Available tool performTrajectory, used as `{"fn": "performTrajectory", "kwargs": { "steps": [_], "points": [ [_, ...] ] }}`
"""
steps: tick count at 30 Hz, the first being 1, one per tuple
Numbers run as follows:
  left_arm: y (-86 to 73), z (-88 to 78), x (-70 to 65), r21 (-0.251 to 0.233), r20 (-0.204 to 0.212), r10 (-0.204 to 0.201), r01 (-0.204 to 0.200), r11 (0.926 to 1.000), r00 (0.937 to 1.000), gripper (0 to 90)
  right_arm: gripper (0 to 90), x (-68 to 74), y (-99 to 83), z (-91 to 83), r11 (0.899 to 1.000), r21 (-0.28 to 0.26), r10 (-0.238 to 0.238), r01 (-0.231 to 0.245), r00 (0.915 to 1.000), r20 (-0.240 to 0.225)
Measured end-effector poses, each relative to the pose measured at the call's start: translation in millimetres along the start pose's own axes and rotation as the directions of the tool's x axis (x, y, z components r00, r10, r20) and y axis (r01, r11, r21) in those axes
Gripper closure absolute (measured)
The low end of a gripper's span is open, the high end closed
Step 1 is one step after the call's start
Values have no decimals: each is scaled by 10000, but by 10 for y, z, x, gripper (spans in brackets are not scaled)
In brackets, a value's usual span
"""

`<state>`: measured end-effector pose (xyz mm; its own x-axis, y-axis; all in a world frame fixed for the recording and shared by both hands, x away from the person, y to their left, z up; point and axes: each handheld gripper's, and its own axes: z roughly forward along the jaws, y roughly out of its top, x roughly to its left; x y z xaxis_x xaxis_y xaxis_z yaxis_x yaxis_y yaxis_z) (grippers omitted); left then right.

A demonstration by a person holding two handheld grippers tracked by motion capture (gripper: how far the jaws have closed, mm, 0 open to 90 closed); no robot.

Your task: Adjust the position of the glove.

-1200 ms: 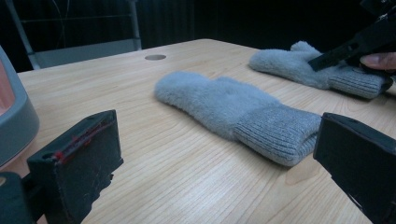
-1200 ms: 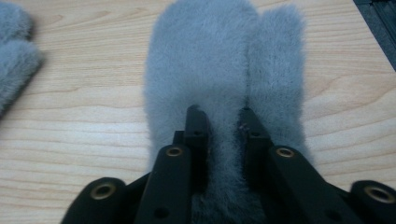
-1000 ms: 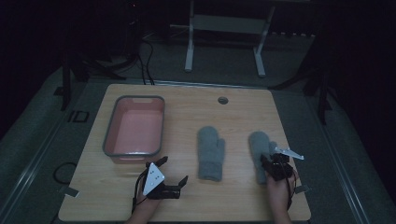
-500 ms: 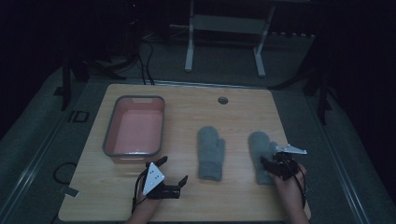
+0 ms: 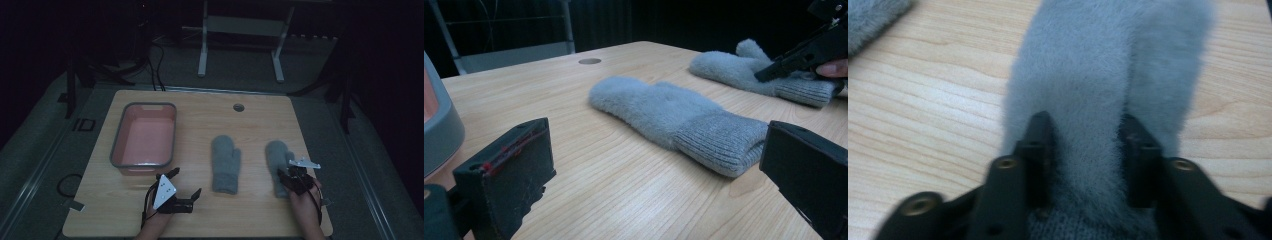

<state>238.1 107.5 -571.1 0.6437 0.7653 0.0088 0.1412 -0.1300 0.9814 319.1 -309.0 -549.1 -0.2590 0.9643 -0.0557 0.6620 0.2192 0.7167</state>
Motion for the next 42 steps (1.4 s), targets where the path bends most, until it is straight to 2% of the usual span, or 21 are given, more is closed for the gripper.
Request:
{"fn": "performTrajectory", "kwargs": {
  "steps": [4,7,11,15,16,21,29,37,42],
  "points": [
    [0,-1,-2,-6,13,9,-9,10000,10000,12,785,37,24,-14,9998,-2,200,-200,9994,273],
    [0,-1,-2,-8,4,9,-9,10000,10000,12,798,68,63,-61,9990,-150,419,-412,9981,451],
    [0,-1,0,-4,0,-17,17,10000,10000,12,800,108,161,-149,9951,-368,929,-914,9948,410],
    [0,-2,1,-5,-17,-40,40,10000,10000,12,799,186,232,-180,9950,-341,952,-938,9945,436],
    [0,-3,2,-4,-19,-47,47,10000,10000,12,800,255,283,-214,9943,-448,988,-967,9940,468],
    [-1,-4,5,-19,-8,-70,70,10000,10000,12,800,411,415,-355,9916,-957,925,-874,9945,498],
    [-1,-3,-2,-19,-15,5,-5,10000,10000,12,799,608,667,-520,9807,-1458,1300,-1304,9914,-123],
    [-1,-4,2,-22,-16,0,0,10000,10000,12,798,901,825,-578,9752,-1688,1303,-1429,9879,-835],
    [-2,-8,7,-16,-63,-70,69,10000,10000,12,799,1092,891,-525,9716,-1757,1393,-1587,9832,-1177]
  ]
}}
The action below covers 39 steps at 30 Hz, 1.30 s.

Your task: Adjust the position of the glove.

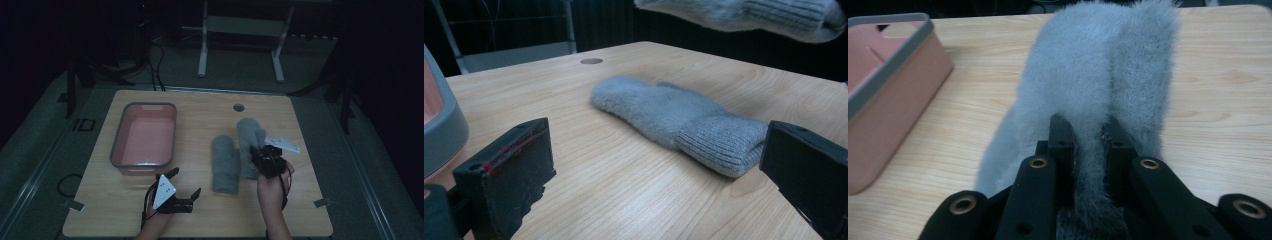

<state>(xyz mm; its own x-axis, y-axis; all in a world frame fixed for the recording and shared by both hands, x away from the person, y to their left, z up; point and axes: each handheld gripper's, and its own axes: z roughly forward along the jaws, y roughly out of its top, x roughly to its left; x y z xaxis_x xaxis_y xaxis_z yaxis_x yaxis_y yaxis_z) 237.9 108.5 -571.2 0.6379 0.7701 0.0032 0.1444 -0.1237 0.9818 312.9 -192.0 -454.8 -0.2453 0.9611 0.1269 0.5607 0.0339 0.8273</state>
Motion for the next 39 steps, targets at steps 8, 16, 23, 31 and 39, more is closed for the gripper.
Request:
{"fn": "performTrajectory", "kwargs": {
  "steps": [8,16,23,31,39],
  "points": [
    [-2,-3,16,-32,71,-192,193,9998,9998,12,798,304,-124,180,9989,429,237,-213,9980,-579],
    [-2,-6,22,-18,-24,-265,265,9996,9996,12,798,522,-258,295,9973,538,543,-509,9964,-643],
    [-3,-10,21,-18,-51,-239,239,9997,9997,12,796,600,-423,516,9925,1074,632,-585,9972,-403],
    [-1,-8,14,9,-57,-171,171,9999,9998,12,782,562,-592,650,9914,1192,546,-532,9985,-85],
    [-1,-5,17,2,-46,-210,210,9998,9998,12,621,546,-526,551,9938,1057,437,-347,9956,-835]
  ]
}}
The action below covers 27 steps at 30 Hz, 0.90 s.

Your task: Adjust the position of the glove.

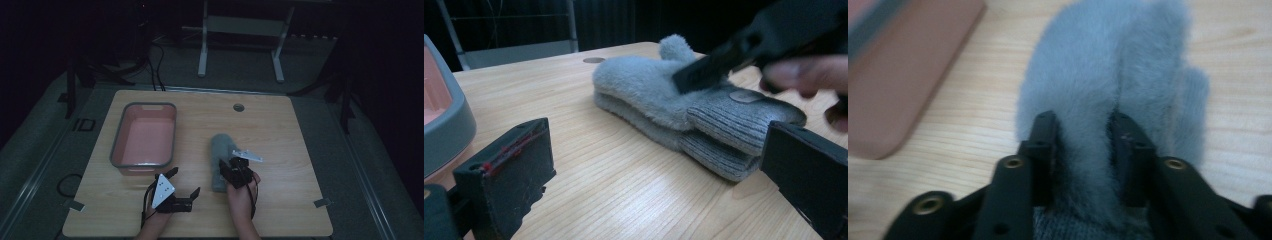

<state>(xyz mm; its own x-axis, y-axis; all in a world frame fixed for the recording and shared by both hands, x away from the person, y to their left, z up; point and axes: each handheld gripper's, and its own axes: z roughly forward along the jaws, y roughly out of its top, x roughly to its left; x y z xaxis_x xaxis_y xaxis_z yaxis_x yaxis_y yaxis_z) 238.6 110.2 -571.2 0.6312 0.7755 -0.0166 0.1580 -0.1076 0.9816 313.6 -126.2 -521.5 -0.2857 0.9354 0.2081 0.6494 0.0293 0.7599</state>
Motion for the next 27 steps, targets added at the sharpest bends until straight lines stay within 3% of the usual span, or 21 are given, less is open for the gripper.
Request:
{"fn": "performTrajectory", "kwargs": {
  "steps": [1,3,7,9,11,14,18,21,24,27],
  "points": [
    [0,0,0,7,2,11,-11,10000,10000,12,581,-3,23,-29,9998,-41,-181,181,9998,-14],
    [-1,1,-4,-14,6,28,-28,10000,10000,12,489,-44,89,-103,9984,-133,-558,552,9973,-477],
    [0,4,-7,-26,18,8,-8,10000,10000,12,401,-193,189,-184,9909,-63,-1346,1346,9857,-1010],
    [2,11,-7,-21,-93,-75,75,10000,9999,12,352,-315,233,-198,9912,17,-1309,1324,9821,-1351],
    [7,22,-1,62,-256,-165,167,9998,9995,12,271,-435,278,-195,9875,131,-1539,1570,9792,-1324],
    [11,34,19,159,-142,-350,352,9993,9993,12,150,-604,329,-185,9843,557,-1540,1676,9689,-1936],
    [23,58,8,458,1,-159,158,9988,9999,12,146,-785,367,-220,9777,255,-1949,2085,9457,-2600],
    [30,71,-8,638,103,67,-73,9979,9999,12,149,-898,354,-224,9647,-191,-2572,2628,9237,-2840],
    [43,110,-34,936,21,233,-234,9953,9997,12,167,-1013,339,-241,9622,-146,-2655,2718,9254,-2706],
    [92,144,-72,1243,325,104,-144,9921,9994,12,147,-1090,330,-290,9551,-82,-2861,2963,9141,-2873]
  ]
}}
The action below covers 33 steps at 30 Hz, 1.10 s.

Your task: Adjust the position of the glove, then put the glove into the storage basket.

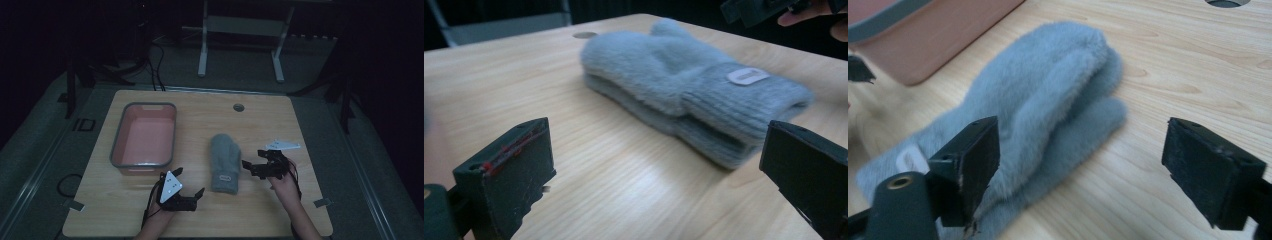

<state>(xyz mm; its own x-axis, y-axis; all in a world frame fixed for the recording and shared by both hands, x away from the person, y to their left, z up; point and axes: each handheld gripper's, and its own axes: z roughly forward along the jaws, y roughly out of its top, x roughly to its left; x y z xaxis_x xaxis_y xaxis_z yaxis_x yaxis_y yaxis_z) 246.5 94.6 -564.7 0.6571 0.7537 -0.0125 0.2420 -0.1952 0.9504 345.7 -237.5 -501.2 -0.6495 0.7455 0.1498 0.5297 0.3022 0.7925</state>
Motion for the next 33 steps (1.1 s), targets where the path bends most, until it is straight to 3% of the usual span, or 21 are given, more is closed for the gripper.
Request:
{"fn": "performTrajectory", "kwargs": {
  "steps": [2,5,8,9,11,14,16,18,20,22,24,27,29,31,33],
  "points": [
    [66,16,-30,57,281,-29,28,10000,9996,12,147,-7,-34,-61,9995,-301,-116,118,9999,52],
    [172,43,-51,-23,700,-244,247,9997,9972,12,138,2,-74,-133,9964,-536,-631,659,9965,540],
    [290,85,-46,44,982,-493,491,9988,9939,12,138,-1,-94,-185,9935,-841,-721,767,9958,569],
    [377,120,-32,201,1285,-739,719,9972,9890,12,141,2,-96,-192,9921,-887,-835,889,9945,626],
    [411,131,-26,280,1336,-809,778,9966,9877,12,140,24,-99,-206,9881,-1073,-1013,1100,9914,832],
    [526,182,6,457,1552,-1119,1060,9933,9815,12,144,47,-84,-221,9890,-1132,-886,953,9941,625],
    [599,219,29,553,1418,-1292,1225,9909,9814,12,137,60,-57,-235,9948,-875,-476,528,9971,600],
    [667,272,37,762,1129,-1311,1230,9895,9849,12,125,51,-41,-237,9963,-861,11,15,9996,295],
    [685,295,35,874,1047,-1276,1187,9891,9863,12,120,76,-28,-233,9963,-858,59,-10,9984,560],
    [744,406,19,1373,984,-1042,902,9864,9897,12,120,114,4,-197,9968,-792,-63,113,9980,635],
    [767,485,18,1625,886,-1037,883,9828,9907,13,121,145,40,-151,9983,-585,-22,59,9980,633],
    [806,590,55,1957,860,-1269,1081,9747,9882,12,147,186,82,-57,9994,-337,89,-73,9988,482],
    [826,669,70,2205,631,-1236,1070,9695,9903,15,207,196,88,24,9993,-109,355,-349,9979,547],
    [827,734,90,2444,406,-1239,1104,9634,9915,93,254,179,74,103,9960,-8,891,-891,9950,453],
    [812,798,113,2666,387,-1211,1066,9579,9919,132,298,169,49,179,9944,40,1053,-1056,9933,475]
  ]
}}
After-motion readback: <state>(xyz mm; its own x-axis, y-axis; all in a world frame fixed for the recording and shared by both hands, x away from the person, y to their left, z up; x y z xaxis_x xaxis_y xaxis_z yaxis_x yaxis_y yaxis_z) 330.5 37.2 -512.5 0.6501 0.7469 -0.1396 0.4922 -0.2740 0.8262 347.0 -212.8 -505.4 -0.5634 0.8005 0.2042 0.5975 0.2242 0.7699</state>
